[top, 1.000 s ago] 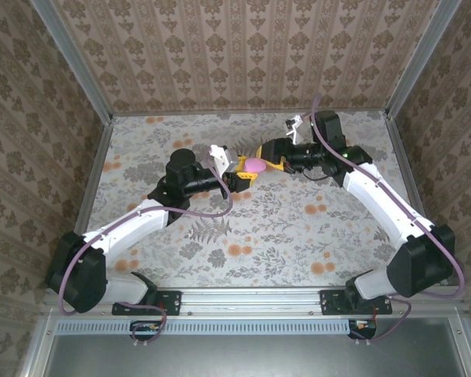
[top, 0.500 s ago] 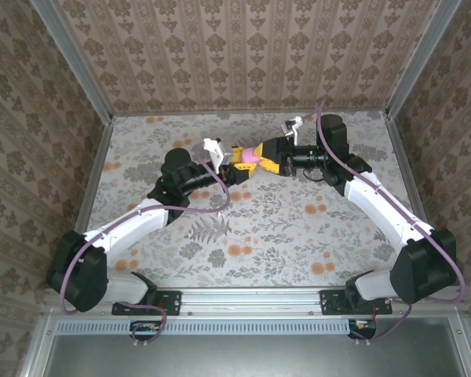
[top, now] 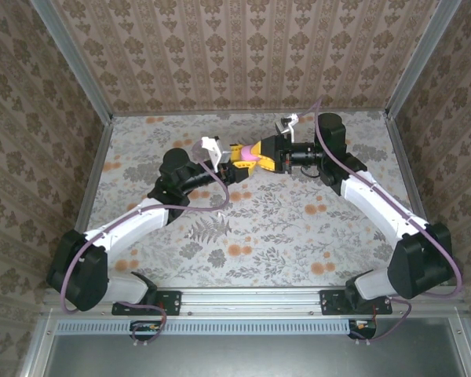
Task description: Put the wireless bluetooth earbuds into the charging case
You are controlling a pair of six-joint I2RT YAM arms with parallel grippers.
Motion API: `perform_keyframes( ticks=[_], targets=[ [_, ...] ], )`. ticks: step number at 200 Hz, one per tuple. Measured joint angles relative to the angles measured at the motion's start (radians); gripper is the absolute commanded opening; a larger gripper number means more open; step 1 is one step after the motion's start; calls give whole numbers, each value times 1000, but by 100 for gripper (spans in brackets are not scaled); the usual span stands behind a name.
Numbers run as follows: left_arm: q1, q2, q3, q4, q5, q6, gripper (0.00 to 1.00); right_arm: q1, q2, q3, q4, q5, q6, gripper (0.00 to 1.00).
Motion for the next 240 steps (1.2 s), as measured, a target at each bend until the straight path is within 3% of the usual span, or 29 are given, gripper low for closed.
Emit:
perform_keyframes(
  ticks=[68, 97, 135, 145, 167, 240],
  targets=[
    [7, 9, 0, 12, 10, -8, 25, 0, 18, -10, 73, -6, 68, 32],
    [7, 9, 0, 10, 7, -7, 32, -2, 18, -14, 85, -6, 84, 28],
    [6, 9, 0, -16, 0, 14, 54, -17, 16, -27, 80, 12, 75, 24],
    [7, 9, 0, -33, -5, 18, 60, -30, 12, -40, 77, 34, 66, 23],
    [7, 3, -9, -75, -49, 39, 65, -70, 6, -71, 56, 98, 53, 23],
    [23, -105, -90, -199, -271, 61, 67, -106, 51, -182, -84, 435, -85, 23]
  ],
)
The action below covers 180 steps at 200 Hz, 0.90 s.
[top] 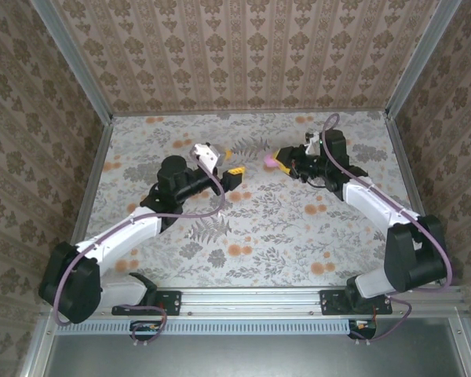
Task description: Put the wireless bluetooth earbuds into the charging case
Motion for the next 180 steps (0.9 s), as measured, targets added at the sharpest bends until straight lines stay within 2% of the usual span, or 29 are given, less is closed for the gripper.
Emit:
perform_keyframes(
  ticks=[57, 75, 144, 180],
  targets=[
    [23, -49, 1, -101, -87, -18, 66, 0, 282, -15, 55, 43, -13, 23],
    [30, -51, 3, -130, -105, -43, 66, 0, 334, -13, 57, 47, -28, 26],
    [46, -63, 8, -196, -135, -75, 66, 0, 437, 48, 29, 77, -114, 26],
    [50, -64, 10, -203, -139, -75, 66, 0, 451, 65, 26, 77, -143, 33]
  ],
)
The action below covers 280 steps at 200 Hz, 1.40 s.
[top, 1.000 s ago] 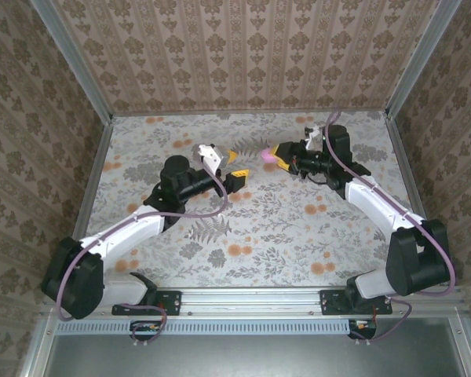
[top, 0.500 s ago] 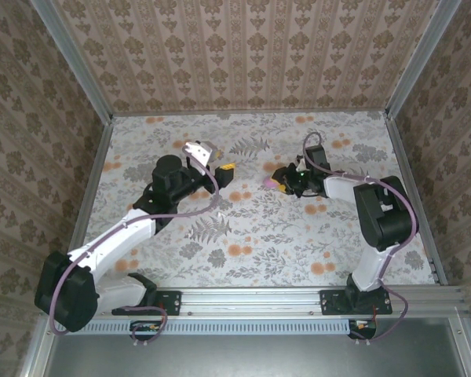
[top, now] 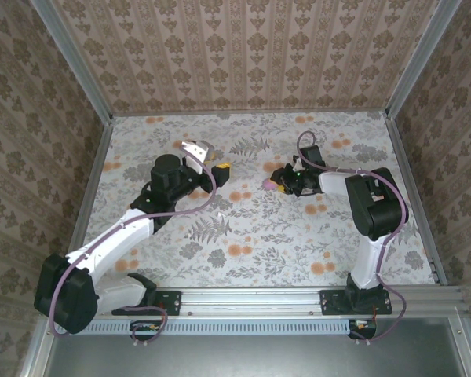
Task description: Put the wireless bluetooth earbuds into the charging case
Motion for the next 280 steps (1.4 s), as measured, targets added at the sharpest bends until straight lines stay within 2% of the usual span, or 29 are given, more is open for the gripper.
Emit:
perform_keyframes(
  ticks=[49, 132, 168, 196, 223, 280],
  targets=[
    [0, 0, 0, -6, -3, 0, 66, -5, 0, 16, -52, 0, -56, 43],
    [6, 0, 1, -8, -13, -2, 66, -15, -4, 40, -163, 22, -124, 51],
    [22, 19, 51, -86, -42, -21, 66, -18, -14, 55, -214, 39, -156, 57],
    [68, 75, 137, -217, -77, -61, 65, -19, -55, 58, -286, 79, -192, 60],
    [154, 171, 229, -367, -96, -120, 64, -22, -129, 59, -345, 113, -228, 62],
    [333, 477, 376, -632, -58, -191, 61, -22, -319, 58, -412, 153, -264, 63]
  ],
)
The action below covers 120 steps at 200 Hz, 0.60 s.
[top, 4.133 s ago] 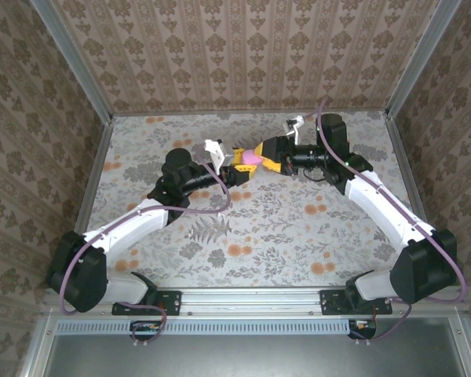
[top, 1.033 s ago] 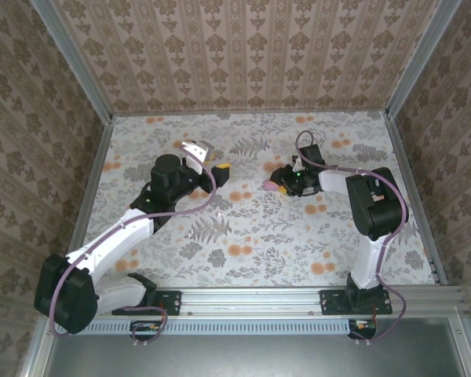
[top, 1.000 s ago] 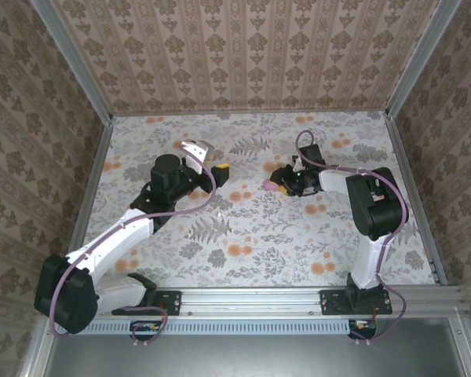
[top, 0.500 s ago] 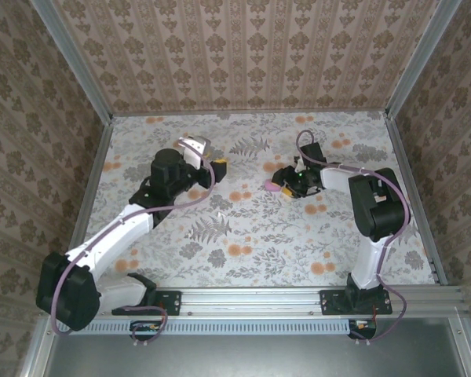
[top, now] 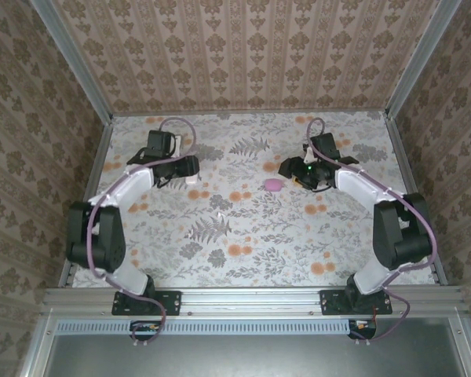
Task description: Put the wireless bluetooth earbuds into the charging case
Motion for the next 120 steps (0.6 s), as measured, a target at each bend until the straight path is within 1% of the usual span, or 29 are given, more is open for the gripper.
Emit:
perform_keyframes(
  ticks=[20, 47, 90, 120],
  targets=[
    [21, 132, 104, -106, -1, -5, 62, 0, -50, -2, -12, 4, 0, 63],
    [17, 269, 250, -220, -24, -3, 64, 0, -100, -15, -19, 12, 0, 63],
    [7, 336, 336, -332, -76, 6, 65, -4, -121, -36, -37, 20, 0, 63],
    [0, 376, 369, -368, -94, 21, 65, -6, -122, -40, -37, 19, 1, 63]
  ],
)
